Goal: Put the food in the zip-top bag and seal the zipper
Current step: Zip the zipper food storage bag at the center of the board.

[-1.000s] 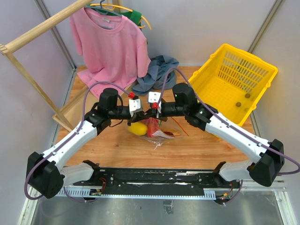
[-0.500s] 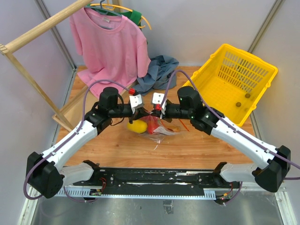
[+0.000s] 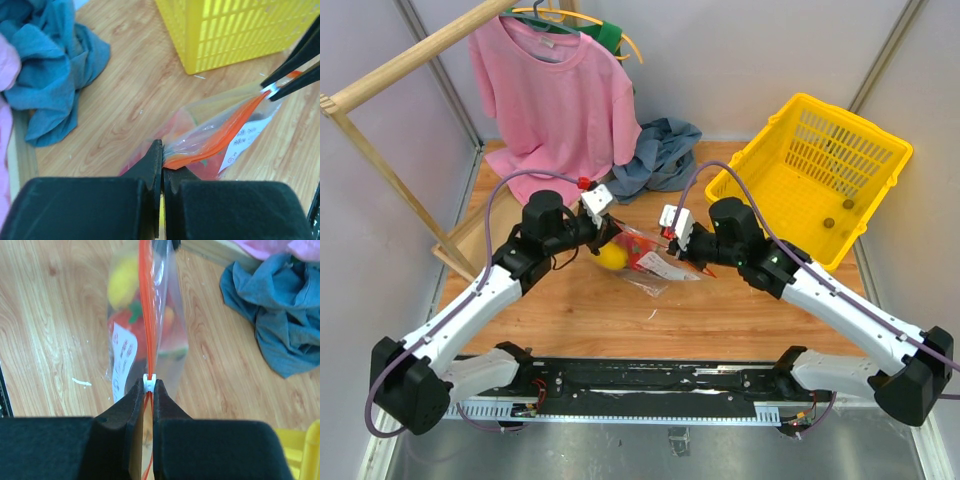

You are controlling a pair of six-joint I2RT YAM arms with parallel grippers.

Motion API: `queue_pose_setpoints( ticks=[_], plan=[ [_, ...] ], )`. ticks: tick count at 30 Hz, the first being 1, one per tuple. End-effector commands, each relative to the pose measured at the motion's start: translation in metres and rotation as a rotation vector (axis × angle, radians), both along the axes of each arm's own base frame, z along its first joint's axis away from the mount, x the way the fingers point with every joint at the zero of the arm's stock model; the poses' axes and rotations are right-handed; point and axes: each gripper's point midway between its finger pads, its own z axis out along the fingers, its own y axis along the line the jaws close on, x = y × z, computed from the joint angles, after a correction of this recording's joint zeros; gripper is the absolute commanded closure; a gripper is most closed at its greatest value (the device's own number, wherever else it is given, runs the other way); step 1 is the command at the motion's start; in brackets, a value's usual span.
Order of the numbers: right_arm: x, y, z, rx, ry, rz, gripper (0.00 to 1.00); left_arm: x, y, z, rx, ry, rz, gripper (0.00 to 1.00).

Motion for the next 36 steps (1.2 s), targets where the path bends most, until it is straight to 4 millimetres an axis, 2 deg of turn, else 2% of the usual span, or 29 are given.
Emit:
queue_pose_setpoints(
  ticks=[1, 10, 15, 19, 24, 26, 31, 36],
  plan=[
    [0.0, -0.038, -0.023, -0.091, 0.065, -0.132, 0.99, 0.026, 0.037, 0.021, -0.053, -0.075, 0.25, 1.0],
    [0.007, -0.073, -0.034, -0.181, 0.047, -0.275, 0.99, 0.039, 0.08, 0.012, -0.059, -0.047, 0.483, 1.0],
    [0.013, -0.092, -0.038, -0.219, 0.033, -0.368, 0.99, 0.038, 0.085, 0.011, -0.056, -0.047, 0.51, 1.0],
    [0.023, -0.094, -0.033, -0.207, 0.035, -0.41, 0.99, 0.039, 0.085, 0.012, -0.063, -0.047, 0.509, 1.0],
    [0.034, -0.102, -0.033, -0.212, 0.046, -0.466, 0.99, 0.043, 0.095, 0.009, -0.053, -0.04, 0.555, 1.0],
    [0.037, -0.098, -0.027, -0.187, 0.036, -0.458, 0.99, 0.044, 0.091, 0.008, -0.054, -0.039, 0.536, 1.0],
    [0.058, -0.091, 0.005, -0.109, -0.024, -0.477, 1.0, 0.05, 0.083, 0.011, -0.045, -0.014, 0.51, 1.0],
    [0.073, -0.075, 0.027, -0.017, -0.095, -0.453, 0.99, 0.052, 0.075, 0.019, -0.106, -0.021, 0.487, 1.0]
  ],
)
